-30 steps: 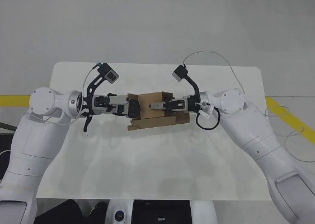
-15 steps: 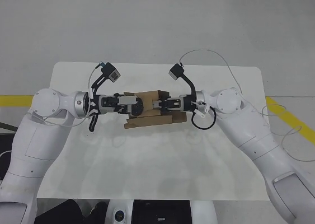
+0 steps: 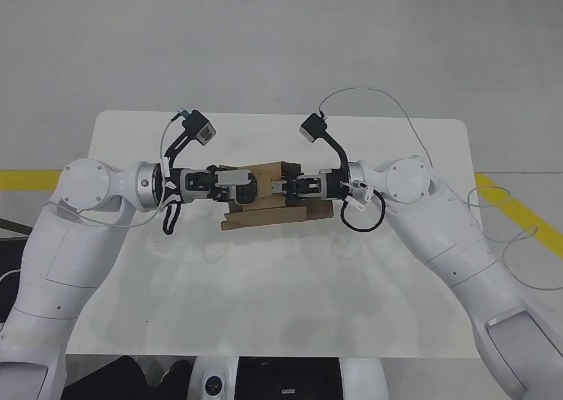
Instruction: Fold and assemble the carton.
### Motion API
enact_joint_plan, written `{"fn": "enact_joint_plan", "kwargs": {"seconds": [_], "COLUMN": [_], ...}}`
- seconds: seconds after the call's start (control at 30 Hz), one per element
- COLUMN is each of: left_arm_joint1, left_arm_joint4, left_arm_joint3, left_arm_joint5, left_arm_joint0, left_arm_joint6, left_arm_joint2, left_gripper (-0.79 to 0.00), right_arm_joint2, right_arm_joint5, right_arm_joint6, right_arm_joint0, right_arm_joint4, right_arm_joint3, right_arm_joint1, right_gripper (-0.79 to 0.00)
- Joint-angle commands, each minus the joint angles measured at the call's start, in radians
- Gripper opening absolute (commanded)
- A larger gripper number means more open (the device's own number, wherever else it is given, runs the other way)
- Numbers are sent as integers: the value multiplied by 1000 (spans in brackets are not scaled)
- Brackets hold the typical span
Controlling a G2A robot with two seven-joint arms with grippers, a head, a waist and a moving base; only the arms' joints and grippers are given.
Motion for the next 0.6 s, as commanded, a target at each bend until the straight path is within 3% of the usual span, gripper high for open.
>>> {"fn": "enact_joint_plan", "kwargs": {"seconds": [0.0, 0.27, 0.57], "left_arm_joint1": [1, 10, 11], "left_arm_joint4": [-13, -1, 30], "left_arm_joint3": [1, 28, 69], "left_arm_joint5": [-3, -7, 1], "left_arm_joint0": [0, 6, -4], "left_arm_joint6": [1, 5, 26], "left_arm_joint2": [-10, -56, -50], "left_gripper": [0, 0, 0], "right_arm_joint2": [12, 81, 93], "right_arm_joint5": [1, 28, 51], "right_arm_joint6": [-1, 10, 63], "right_arm_joint0": [-3, -25, -53], "right_arm_joint4": [1, -23, -13], "right_arm_joint3": [7, 5, -55], "right_arm_joint1": [2, 23, 29], "right_gripper": [-785, -785, -785]}}
